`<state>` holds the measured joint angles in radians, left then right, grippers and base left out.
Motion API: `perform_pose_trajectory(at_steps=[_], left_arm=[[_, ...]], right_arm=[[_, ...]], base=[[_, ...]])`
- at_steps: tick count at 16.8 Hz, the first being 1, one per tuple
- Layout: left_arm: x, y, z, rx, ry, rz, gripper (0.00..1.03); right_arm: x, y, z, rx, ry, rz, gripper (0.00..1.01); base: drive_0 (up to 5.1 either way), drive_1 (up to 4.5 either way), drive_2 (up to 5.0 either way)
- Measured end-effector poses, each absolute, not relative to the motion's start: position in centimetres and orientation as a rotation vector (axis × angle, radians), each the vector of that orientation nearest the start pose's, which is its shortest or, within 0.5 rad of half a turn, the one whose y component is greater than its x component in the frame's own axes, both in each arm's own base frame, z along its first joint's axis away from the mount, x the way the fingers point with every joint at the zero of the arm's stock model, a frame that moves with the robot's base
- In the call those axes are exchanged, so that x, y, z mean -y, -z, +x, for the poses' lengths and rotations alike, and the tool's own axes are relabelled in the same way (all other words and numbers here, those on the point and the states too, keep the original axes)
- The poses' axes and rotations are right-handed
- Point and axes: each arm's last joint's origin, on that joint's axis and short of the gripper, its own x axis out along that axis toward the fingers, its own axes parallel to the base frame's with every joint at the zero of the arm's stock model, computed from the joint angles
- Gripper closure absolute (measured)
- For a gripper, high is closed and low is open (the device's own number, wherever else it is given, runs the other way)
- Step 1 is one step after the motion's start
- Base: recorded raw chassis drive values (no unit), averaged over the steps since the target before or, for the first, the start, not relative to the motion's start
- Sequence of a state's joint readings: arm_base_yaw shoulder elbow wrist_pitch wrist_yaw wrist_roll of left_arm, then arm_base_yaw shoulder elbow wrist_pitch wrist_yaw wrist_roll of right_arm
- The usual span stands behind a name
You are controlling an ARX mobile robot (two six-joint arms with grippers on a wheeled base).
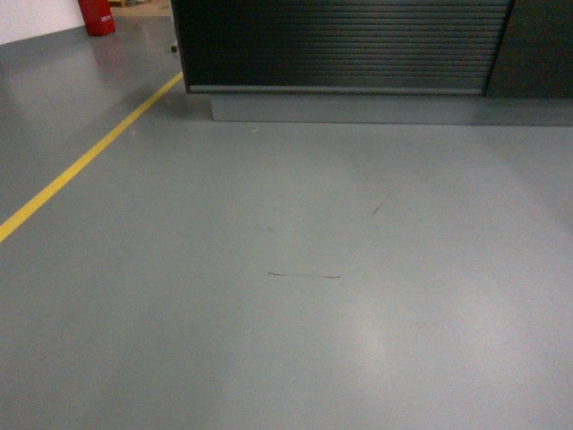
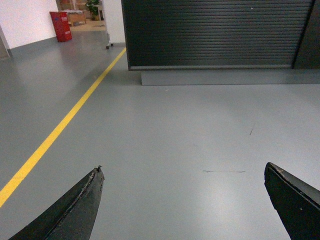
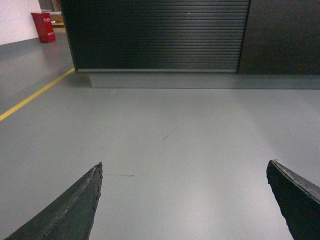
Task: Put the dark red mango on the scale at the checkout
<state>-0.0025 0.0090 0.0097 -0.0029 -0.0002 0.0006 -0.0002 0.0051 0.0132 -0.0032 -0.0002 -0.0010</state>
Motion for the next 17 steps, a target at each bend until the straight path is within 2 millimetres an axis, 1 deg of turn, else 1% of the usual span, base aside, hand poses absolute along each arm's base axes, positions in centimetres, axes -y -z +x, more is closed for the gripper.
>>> perform_pose_trajectory(at_steps=[17], left_arm=[[0.02, -16.56, 9.77, -0.004, 0.002, 0.001, 0.05]], right_arm=[[0.0, -16.74, 9.72, 0.006, 0.0, -0.001, 0.03]], base=[[0.0, 4.34, -4.3]])
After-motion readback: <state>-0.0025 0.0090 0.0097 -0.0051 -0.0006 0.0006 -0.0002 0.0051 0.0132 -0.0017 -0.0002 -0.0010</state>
